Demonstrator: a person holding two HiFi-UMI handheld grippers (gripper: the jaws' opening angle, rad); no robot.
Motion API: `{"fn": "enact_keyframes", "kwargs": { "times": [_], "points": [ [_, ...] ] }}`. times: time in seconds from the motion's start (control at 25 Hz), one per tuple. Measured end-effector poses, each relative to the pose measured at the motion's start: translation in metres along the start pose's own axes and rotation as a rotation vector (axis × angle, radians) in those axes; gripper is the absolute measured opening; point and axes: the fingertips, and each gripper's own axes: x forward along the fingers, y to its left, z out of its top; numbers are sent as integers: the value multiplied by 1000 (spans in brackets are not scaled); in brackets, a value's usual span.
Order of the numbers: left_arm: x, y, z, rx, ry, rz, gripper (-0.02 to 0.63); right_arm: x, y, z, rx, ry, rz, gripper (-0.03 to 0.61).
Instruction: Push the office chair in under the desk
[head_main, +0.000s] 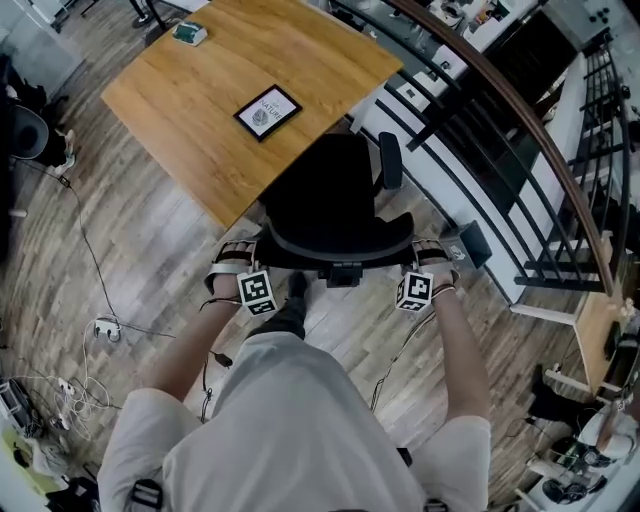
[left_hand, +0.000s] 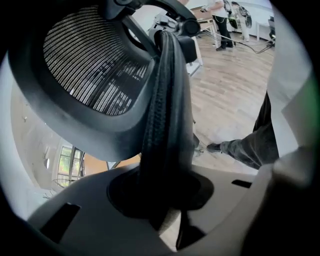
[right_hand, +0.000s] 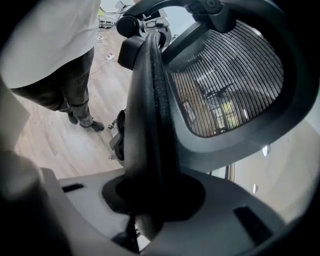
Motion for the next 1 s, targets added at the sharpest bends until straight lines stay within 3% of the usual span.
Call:
{"fn": "enact_keyframes", "kwargs": {
  "times": [0.68,1.0],
  "points": [
    [45,75,-15,-106,61,3,91,86,-113,6,-119,-90,-4,78],
    [56,87,-5,-178,107,11,87,113,-150,-3,-192,-147,-4,78]
  ]
}}
